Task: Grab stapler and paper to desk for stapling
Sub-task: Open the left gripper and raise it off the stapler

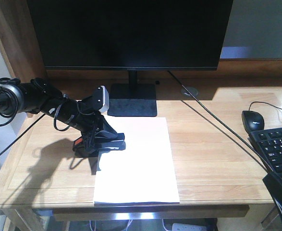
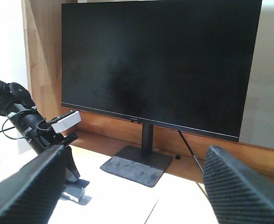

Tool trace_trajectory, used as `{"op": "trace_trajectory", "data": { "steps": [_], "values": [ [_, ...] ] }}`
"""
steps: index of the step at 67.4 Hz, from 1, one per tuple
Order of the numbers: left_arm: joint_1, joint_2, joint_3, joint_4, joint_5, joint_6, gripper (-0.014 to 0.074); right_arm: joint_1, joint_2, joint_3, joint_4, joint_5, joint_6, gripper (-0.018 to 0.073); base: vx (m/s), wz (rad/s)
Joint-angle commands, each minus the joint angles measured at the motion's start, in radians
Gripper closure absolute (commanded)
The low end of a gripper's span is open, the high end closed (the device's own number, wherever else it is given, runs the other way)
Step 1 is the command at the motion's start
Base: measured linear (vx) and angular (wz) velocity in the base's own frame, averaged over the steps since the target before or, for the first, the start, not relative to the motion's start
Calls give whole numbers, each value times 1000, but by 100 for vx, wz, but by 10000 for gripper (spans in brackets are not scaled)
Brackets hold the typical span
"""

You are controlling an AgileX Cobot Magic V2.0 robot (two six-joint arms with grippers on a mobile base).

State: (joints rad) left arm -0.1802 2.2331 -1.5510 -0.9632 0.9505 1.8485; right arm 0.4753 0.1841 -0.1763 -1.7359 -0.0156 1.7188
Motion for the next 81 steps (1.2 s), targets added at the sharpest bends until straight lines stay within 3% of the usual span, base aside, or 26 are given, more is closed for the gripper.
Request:
{"op": "trace_trajectory", "data": {
  "steps": [1,21,31,39,46,57,67,73,81],
  "values": [
    [-11,-27,-2,78,-8,-15,603,-2,10,-28,-58,16,-12,-22,0,0],
    [-11,-54,-2,77,40,-48,603,-2,10,-28,-58,16,-12,-22,0,0],
    [-7,-145,-3,112,21,-178,603,-2,10,-28,-58,16,-12,-22,0,0],
    [-7,-247,-3,217,-23,-326,603,-2,10,-28,-58,16,-12,-22,0,0],
    [-7,-340,-3,348,-51,-499,603,-2,10,-28,-58,16,-12,-22,0,0],
    [-7,-473,-3,578,-70,-833,603,-2,10,-28,-58,16,-12,-22,0,0],
    [-7,-579,-3,798,-69,-1238,603,-2,10,-28,-58,16,-12,-22,0,0],
    [-7,-638,-3,861,-68,-1531,603,-2,10,-28,-58,16,-12,-22,0,0],
    [-7,-711,-3,934,-82,-1750,603,-2,10,-28,-58,16,-12,-22,0,0]
  ]
}}
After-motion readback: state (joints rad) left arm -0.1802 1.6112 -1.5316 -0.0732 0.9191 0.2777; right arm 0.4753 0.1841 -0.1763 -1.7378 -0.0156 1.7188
